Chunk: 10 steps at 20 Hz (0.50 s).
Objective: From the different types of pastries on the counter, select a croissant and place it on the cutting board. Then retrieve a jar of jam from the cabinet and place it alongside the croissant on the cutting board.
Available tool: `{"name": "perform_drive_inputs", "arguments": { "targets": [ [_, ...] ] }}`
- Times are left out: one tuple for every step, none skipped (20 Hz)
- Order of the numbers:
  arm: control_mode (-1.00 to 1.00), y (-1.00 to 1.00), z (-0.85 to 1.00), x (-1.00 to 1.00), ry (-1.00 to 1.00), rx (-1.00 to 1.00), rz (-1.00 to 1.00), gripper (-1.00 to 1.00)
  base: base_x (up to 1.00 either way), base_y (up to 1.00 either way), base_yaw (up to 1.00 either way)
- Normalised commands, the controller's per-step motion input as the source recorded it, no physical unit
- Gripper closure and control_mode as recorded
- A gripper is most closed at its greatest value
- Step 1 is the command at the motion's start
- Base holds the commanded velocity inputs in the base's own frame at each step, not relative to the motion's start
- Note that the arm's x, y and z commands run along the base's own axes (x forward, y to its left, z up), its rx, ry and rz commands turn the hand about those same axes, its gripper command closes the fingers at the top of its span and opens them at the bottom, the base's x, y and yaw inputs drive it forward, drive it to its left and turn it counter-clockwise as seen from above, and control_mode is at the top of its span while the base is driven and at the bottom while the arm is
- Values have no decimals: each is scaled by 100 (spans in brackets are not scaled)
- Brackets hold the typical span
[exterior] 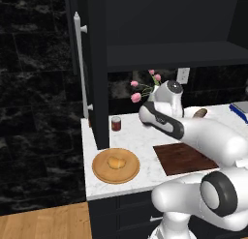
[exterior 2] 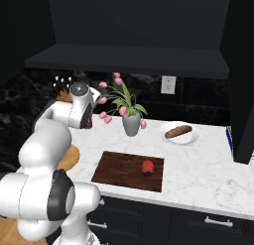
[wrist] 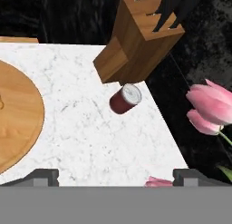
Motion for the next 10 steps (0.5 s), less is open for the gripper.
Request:
{"name": "perform_drive_inputs", "arguments": {
  "targets": [
    [-100,32,0,52,0,0,0,-100,0,0,0],
    [-100,22,0,61,3,0,0,-100,0,0,0],
    [-100,19,0,71,5,0,0,-100,0,0,0],
    [-100,23,0,57,3,0,0,-100,0,0,0],
    [-100,24,0,40,3,0,0,-100,0,0,0],
    [-100,26,11,5,0,0,1,-100,0,0,0],
    [-100,24,26,0,0,0,0,-100,0,0,0],
    [-100,11,37,-21,0,0,0,-100,0,0,0],
    [-100,11,48,-60,0,0,0,-100,0,0,0],
    [-100,6,42,-61,2,0,0,-100,0,0,0]
  ]
}}
